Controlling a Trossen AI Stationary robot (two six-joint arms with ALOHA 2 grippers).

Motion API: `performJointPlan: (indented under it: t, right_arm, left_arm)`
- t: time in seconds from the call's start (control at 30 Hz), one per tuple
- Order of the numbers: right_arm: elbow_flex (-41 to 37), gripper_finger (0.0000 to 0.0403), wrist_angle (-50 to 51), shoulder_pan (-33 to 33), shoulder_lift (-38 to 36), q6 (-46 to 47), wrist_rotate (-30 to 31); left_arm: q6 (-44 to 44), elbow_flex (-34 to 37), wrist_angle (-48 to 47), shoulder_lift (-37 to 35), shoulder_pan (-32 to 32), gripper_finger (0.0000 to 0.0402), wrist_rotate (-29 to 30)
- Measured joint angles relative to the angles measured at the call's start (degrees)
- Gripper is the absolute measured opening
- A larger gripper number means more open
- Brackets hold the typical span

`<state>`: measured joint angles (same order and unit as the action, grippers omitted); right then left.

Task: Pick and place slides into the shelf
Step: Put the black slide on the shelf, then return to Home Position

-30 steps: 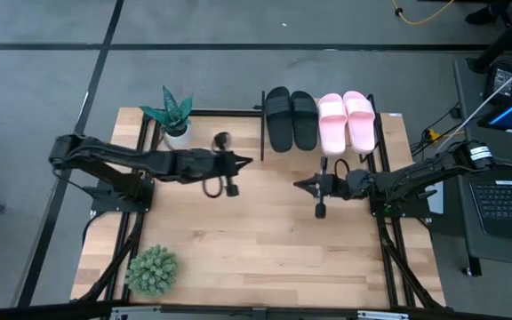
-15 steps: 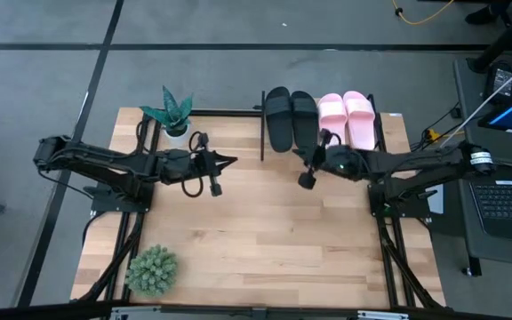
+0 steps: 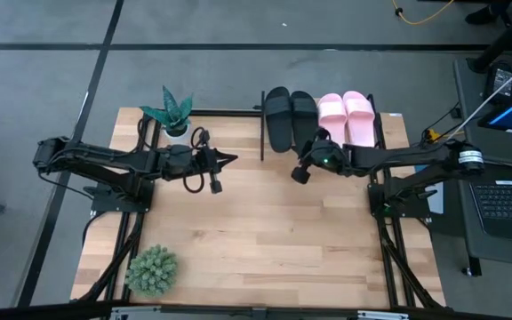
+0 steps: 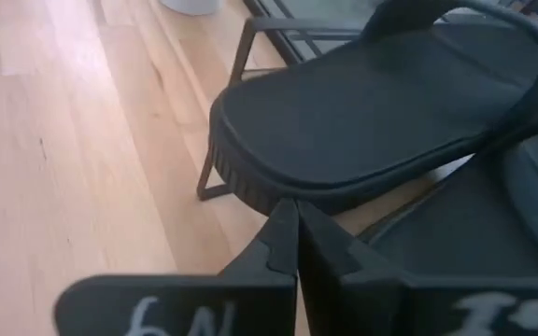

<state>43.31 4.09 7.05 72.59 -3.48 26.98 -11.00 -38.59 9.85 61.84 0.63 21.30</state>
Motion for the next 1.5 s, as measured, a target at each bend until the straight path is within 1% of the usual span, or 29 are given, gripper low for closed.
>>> performJointPlan:
  t: [0.1, 0.2, 0.33, 0.5, 0.73, 0.8, 0.9, 1.07, 1.17, 1.27, 1.33, 1.4, 1.5]
  right_arm:
    - [0.0, 0.0001, -2.3, 0.2, 2.4, -0.6, -0.7]
    - [0.0, 0.0001, -6.2, 0.2, 4.3, -2.0, -3.5]
    - [0.0, 0.0, -8.6, 0.2, 4.7, -3.1, -4.2]
    - [0.0, 0.0, -8.6, 0.2, 3.0, -4.2, -4.2]
    - [0.0, 0.0, -8.3, -1.1, -1.2, -4.5, -4.5]
    - [0.0, 0.0, -8.3, -1.3, -2.5, -4.5, -6.9]
    - [0.0, 0.0, -8.3, -1.3, -4.2, -4.5, -12.8]
    - [-0.1, 0.0, -7.7, -1.2, -6.0, -5.8, -19.7]
    - [-0.3, 0.0, -7.9, -0.3, -6.5, -5.7, -25.7]
    - [-2.1, 0.0, -11.0, 0.3, -6.6, -5.5, -30.7]
    - [-4.2, 0.0, -13.6, 0.6, -6.6, -4.4, -31.3]
    - [-6.4, 0.0, -16.8, 0.7, -6.6, -4.1, -31.3]
    - [-9.6, 0.0, -21.2, 0.7, -7.0, -2.9, -31.7]
  left_arm:
    - [0.0, 0.0, 0.0, 0.0, 0.1, 0.0, 0.0]
    - [0.0, 0.0, 0.0, 0.0, 0.1, 0.0, 0.0]
    - [0.0, 0.0, -0.4, 0.0, 0.1, 0.0, 0.0]
    - [-0.1, 0.0, -0.4, 0.0, 0.1, 0.0, 0.1]
    - [-1.1, 0.0, -0.4, 0.0, 0.1, 0.0, 0.4]
    - [-1.1, 0.0, -0.4, 0.0, 0.1, 0.0, 0.4]
    - [-1.1, 0.0, -0.4, 0.0, 0.1, 0.0, 0.3]
    - [-0.7, 0.0, -0.4, 0.0, 0.2, 0.0, -2.0]
    - [0.2, 0.0, -1.9, 0.0, 1.8, 0.0, -4.2]
    - [1.9, 1.1, -1.8, 0.0, 4.5, 0.0, -9.0]
    - [2.9, 2.7, 0.7, 0.0, 6.3, 0.0, -13.4]
    - [3.1, 4.8, 3.4, -0.2, 7.8, 0.0, -16.5]
    - [3.3, 7.6, 6.7, -1.4, 9.6, 0.0, -17.6]
